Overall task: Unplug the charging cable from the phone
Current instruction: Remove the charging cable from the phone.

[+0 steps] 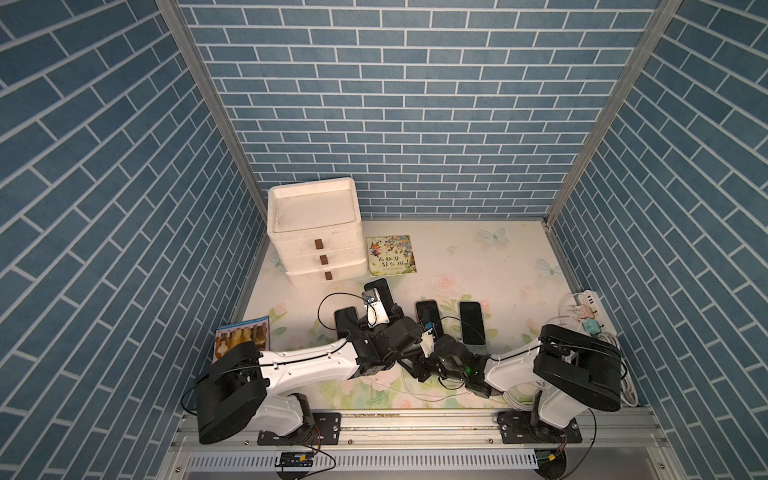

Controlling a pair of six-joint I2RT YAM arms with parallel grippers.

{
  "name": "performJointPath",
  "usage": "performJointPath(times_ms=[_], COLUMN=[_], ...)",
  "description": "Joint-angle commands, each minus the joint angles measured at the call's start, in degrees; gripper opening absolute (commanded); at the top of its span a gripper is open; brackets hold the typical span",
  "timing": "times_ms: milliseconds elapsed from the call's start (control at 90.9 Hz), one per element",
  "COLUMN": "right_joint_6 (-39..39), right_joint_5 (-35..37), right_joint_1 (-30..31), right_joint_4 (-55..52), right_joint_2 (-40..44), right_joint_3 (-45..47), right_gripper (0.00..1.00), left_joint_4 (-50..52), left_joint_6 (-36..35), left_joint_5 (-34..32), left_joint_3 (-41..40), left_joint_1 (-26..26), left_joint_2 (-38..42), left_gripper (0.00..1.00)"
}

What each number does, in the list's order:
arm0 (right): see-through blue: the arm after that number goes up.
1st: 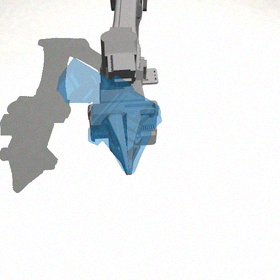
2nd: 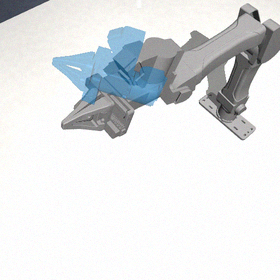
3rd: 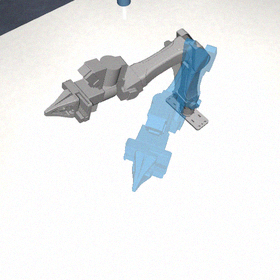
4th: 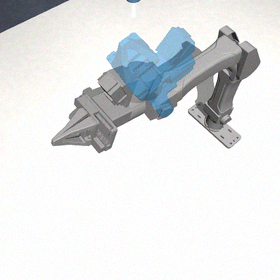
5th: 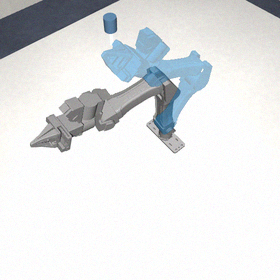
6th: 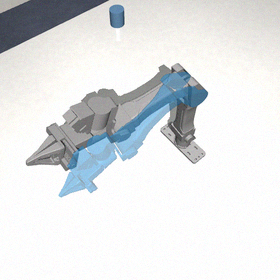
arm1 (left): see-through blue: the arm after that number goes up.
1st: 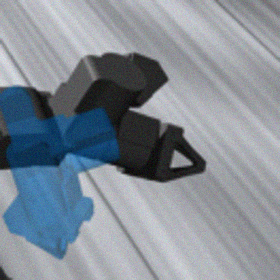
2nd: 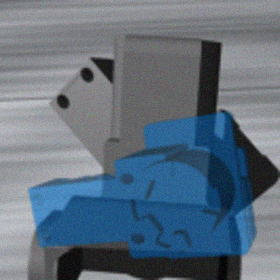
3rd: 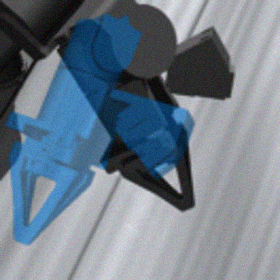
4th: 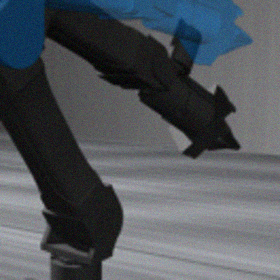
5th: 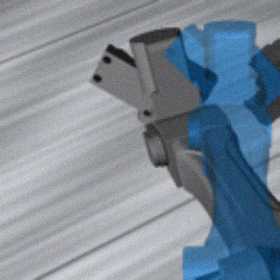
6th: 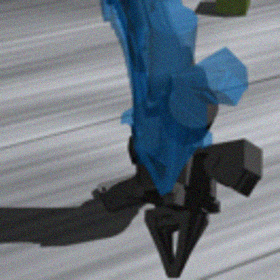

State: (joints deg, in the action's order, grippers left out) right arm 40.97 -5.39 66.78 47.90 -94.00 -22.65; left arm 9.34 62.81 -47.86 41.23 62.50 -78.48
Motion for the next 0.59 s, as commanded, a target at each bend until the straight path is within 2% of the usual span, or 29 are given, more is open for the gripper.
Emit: performJointPath(times_ms=[0,154,308,451,583], right_joint_6=[-0.7,0.2,0.4,-0.5,-0.7], right_joint_5=[-0.1,2.6,2.9,7.2,10.6], right_joint_1=[-0.4,-2.1,-5.7,-7.0,-9.1], right_joint_4=[-1.2,-2.9,-5.0,-13.3,-21.6], right_joint_2=[-0.2,3.9,11.0,17.6,20.2], right_joint_3=[-0.7,1.3,3.9,3.6,2.6], right_gripper=[0.59,0.65,0.66,0.68,0.69], left_joint_4=[1.7,2.8,3.8,6.1,6.2], left_joint_6=[0.7,-0.1,-3.2,-5.7,-6.7], left_joint_5=[-0.4,3.1,6.9,10.1,11.9], left_joint_3=[1.8,3.0,5.3,8.5,9.2], left_joint_1=[-0.3,-2.0,-3.6,-5.1,-5.5], left_joint_2=[-1.3,-4.2,-8.8,-14.1,-16.6], left_gripper=[0.0,0.0,0.0,0.0,0.0])
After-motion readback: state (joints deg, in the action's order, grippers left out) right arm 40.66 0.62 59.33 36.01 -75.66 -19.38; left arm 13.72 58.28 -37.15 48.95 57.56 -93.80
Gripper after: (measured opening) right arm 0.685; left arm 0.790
